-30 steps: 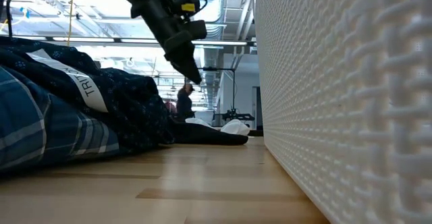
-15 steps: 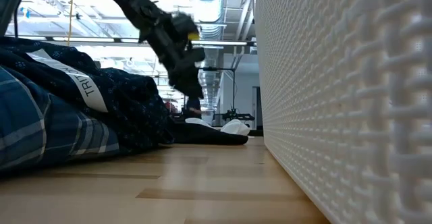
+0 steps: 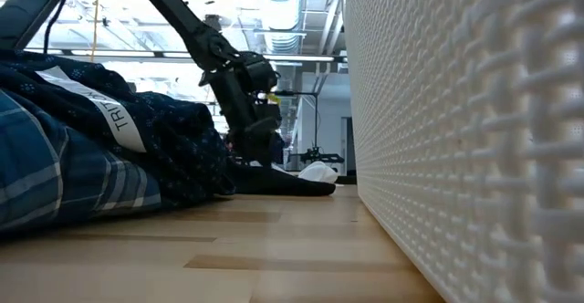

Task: Sort clothes
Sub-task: Put the top white sock into the bottom laundry bin

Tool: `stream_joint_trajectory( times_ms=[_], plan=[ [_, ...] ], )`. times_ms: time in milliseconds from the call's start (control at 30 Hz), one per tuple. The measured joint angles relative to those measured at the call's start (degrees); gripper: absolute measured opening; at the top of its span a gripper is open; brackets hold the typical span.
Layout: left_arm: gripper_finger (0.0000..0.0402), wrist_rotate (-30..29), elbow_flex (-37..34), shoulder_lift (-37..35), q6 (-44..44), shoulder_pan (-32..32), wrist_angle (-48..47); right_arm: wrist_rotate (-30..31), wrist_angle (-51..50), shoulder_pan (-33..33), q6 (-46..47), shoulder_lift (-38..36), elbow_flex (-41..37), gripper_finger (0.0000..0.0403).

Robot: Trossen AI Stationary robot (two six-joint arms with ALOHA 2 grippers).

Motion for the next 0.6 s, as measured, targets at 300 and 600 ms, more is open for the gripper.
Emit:
stream_joint_trajectory(
  times_ms=[300, 600],
  plan=[
    [0.0102, 0.0, 1.6, 1.7, 3.8, -0.2, -2.1, -0.1, -0.2, 1.5, 1.8, -5.5, 0.0, 0.0286],
    [0.0012, 0.0, 1.6, -1.8, 5.8, -0.3, -2.3, 0.3, 0.0, 1.5, 2.4, -13.2, 0.0, 0.0286]
  ],
)
